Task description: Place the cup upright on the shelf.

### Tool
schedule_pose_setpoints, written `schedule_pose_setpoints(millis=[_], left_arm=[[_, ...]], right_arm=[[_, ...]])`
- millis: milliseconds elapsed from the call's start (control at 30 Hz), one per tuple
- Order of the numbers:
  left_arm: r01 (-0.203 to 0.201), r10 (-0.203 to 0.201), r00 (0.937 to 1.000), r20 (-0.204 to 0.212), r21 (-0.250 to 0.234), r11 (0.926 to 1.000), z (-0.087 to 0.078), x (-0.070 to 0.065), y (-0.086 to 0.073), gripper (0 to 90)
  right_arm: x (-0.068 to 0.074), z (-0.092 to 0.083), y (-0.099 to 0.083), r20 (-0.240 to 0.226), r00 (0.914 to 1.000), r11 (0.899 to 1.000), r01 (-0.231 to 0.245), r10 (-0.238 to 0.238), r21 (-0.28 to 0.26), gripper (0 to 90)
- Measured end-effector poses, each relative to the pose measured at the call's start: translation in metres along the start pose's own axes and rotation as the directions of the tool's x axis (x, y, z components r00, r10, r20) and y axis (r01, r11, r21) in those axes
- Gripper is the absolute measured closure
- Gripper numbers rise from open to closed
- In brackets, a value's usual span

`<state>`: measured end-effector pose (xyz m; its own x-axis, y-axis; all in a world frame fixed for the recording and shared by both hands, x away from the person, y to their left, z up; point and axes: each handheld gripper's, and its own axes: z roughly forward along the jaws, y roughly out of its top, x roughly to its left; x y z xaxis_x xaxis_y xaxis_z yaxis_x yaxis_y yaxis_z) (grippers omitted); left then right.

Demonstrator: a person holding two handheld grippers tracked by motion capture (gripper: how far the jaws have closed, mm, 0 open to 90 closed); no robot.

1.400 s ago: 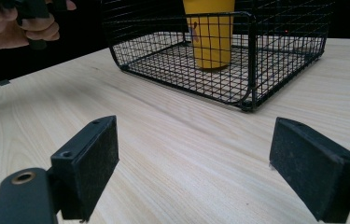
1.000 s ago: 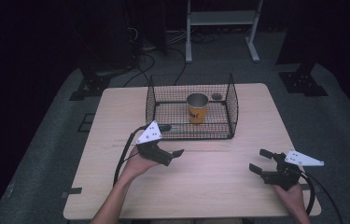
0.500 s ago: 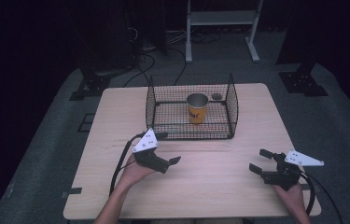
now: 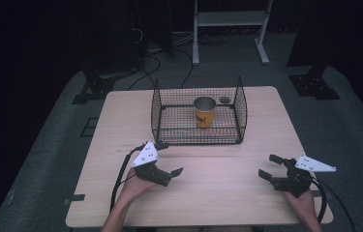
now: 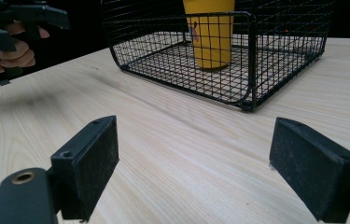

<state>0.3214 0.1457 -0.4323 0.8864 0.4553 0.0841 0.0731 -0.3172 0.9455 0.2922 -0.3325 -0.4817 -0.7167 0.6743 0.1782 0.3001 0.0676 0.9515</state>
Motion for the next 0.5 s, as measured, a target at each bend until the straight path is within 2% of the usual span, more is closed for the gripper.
schedule_pose_setpoints(millis=[500], left_arm=[[0.012, -0.013, 0.9992, -0.038, -0.015, 0.9998, -0.011, -0.019, -0.021, 1.8]], right_arm=[[0.000, 0.000, 0.000, -0.008, 1.0000, 1.000, 0.001, -0.001, 0.000, 14.5]])
